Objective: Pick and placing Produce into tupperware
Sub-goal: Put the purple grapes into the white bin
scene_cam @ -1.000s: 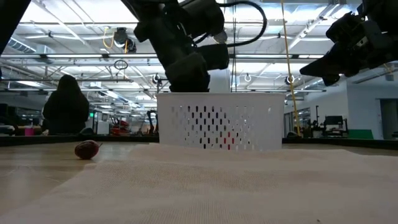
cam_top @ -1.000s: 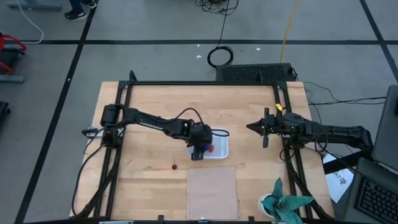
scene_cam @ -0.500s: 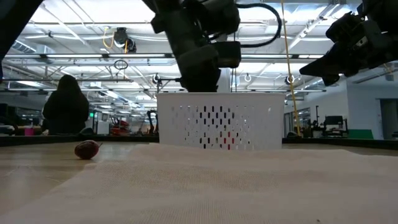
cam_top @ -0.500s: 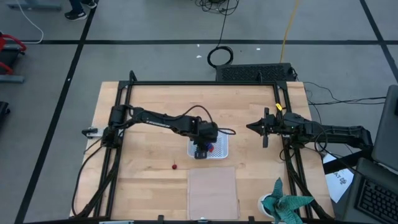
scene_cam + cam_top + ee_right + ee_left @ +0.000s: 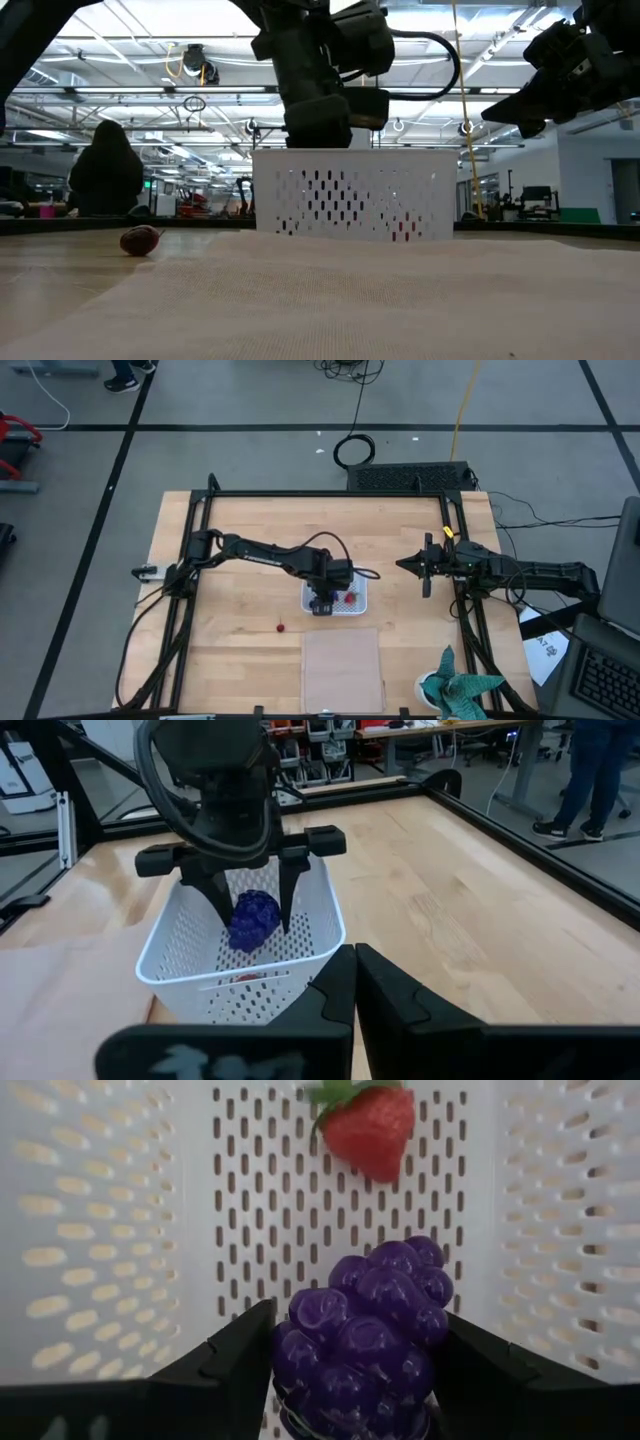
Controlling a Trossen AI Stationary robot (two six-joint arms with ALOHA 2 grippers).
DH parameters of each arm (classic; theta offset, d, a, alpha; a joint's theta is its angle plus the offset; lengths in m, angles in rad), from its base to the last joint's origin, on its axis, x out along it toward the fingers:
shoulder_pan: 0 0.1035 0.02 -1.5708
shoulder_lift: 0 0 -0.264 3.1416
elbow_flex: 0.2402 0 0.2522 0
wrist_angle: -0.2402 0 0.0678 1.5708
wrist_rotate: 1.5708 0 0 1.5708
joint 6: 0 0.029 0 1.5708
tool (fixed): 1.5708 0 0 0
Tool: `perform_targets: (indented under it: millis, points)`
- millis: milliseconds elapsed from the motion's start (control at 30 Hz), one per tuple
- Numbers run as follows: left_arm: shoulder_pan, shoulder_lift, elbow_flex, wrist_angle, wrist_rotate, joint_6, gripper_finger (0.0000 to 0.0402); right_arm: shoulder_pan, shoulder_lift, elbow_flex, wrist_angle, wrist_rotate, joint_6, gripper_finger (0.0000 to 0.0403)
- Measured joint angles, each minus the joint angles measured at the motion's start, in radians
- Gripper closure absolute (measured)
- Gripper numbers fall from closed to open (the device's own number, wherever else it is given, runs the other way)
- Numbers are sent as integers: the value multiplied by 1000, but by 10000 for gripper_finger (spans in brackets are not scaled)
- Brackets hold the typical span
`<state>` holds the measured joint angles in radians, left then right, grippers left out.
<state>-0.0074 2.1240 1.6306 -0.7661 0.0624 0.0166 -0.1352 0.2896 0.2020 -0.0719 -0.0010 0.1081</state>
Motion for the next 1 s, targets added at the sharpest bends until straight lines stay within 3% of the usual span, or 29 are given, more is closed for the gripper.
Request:
perform_targets:
  millis: [1000]
  points:
    - [1,30,0,37,-14,60,178,0,2,0,-1,0,3,403]
